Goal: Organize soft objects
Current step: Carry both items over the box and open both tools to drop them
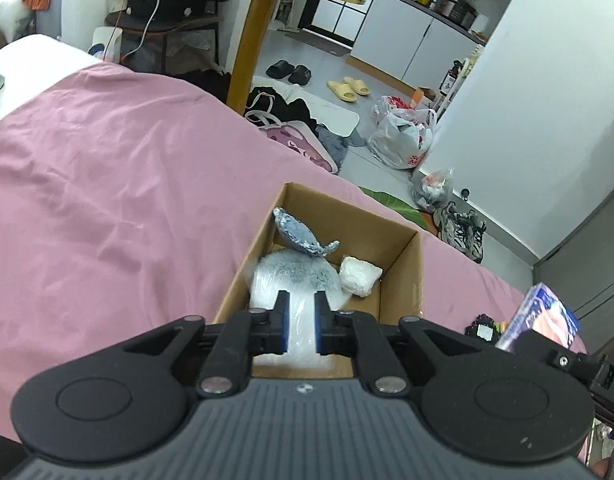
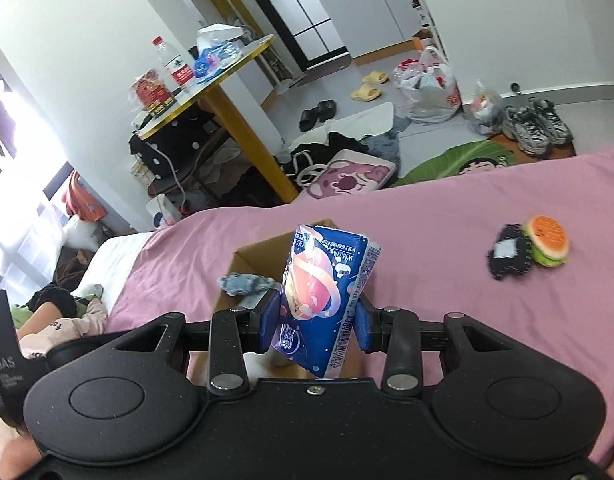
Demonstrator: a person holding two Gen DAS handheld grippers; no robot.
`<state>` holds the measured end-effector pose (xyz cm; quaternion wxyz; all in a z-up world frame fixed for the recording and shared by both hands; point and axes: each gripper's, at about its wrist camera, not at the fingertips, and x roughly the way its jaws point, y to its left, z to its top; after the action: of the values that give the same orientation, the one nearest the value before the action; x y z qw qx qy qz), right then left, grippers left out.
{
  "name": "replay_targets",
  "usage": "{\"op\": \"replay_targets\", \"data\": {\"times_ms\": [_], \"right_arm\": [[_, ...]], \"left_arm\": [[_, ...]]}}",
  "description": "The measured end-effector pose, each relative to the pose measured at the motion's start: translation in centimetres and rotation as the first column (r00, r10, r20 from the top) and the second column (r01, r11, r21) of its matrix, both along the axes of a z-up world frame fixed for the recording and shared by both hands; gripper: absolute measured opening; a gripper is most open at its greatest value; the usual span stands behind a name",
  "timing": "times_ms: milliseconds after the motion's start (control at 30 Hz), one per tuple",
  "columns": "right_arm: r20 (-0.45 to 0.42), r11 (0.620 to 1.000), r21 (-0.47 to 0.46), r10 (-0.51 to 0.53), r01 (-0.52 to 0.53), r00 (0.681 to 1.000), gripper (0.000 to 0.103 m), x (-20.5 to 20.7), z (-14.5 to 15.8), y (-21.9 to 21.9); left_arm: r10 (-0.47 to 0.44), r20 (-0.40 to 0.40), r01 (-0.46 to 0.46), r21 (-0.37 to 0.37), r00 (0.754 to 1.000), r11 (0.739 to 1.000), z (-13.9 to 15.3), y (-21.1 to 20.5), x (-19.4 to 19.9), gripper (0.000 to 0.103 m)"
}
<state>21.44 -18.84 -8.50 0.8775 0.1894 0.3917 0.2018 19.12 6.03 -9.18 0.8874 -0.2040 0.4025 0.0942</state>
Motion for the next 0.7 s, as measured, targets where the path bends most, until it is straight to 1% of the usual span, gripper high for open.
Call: {"op": "replay_targets", "data": {"times_ms": [267, 333, 367, 433, 467, 533, 567, 633, 700], "right_arm": [[-0.013, 0.999, 0.002, 0.054, -0.054, 0.998, 0.038, 0.8, 0.5, 3.1], [-0.023, 0.998, -0.001, 0.067, -0.067, 0.997, 0.039, 0.8, 0.4, 3.7], [-0.029, 0.997, -0.001, 0.075, -0.075, 0.997, 0.042, 0.8, 0.3, 3.9], [-0.037, 0.995, 0.0, 0.096, -0.096, 0.995, 0.045, 0.7, 0.3, 4.4], [-0.041, 0.995, -0.003, 0.103, -0.103, 0.994, 0.048, 0.7, 0.3, 4.5], [-0.041, 0.993, -0.011, 0.114, -0.114, 0.993, 0.053, 0.5, 0.4, 4.6], [-0.039, 0.993, -0.018, 0.114, -0.114, 0.993, 0.056, 0.4, 0.6, 4.5], [-0.041, 0.994, -0.023, 0.108, -0.109, 0.993, 0.058, 0.3, 0.8, 4.2], [-0.04, 0.995, -0.031, 0.098, -0.099, 0.994, 0.059, 0.2, 1.0, 3.5]], "left_arm": [[0.016, -0.005, -0.017, -0.029, 1.0, 0.999, 0.4, 1.0, -0.3, 0.011], [0.017, -0.009, -0.018, -0.028, 1.0, 0.999, 0.6, 1.1, -0.1, 0.015], [0.017, -0.008, -0.017, -0.029, 1.0, 0.999, 0.6, 1.1, -0.2, 0.016], [0.022, -0.006, -0.022, -0.029, 1.0, 0.999, 0.8, 1.2, -0.2, 0.025], [0.023, -0.007, -0.023, -0.027, 1.0, 0.999, 0.9, 1.2, -0.2, 0.028], [0.024, -0.012, -0.025, -0.022, 1.0, 0.999, 1.0, 1.3, -0.2, 0.04], [0.025, -0.015, -0.025, -0.02, 1.0, 0.999, 1.1, 1.3, -0.2, 0.044], [0.029, -0.018, -0.029, -0.012, 0.999, 1.0, 1.3, 1.2, -0.2, 0.056], [0.034, -0.018, -0.034, 0.001, 0.999, 0.999, 1.5, 1.1, -0.3, 0.063]]}}
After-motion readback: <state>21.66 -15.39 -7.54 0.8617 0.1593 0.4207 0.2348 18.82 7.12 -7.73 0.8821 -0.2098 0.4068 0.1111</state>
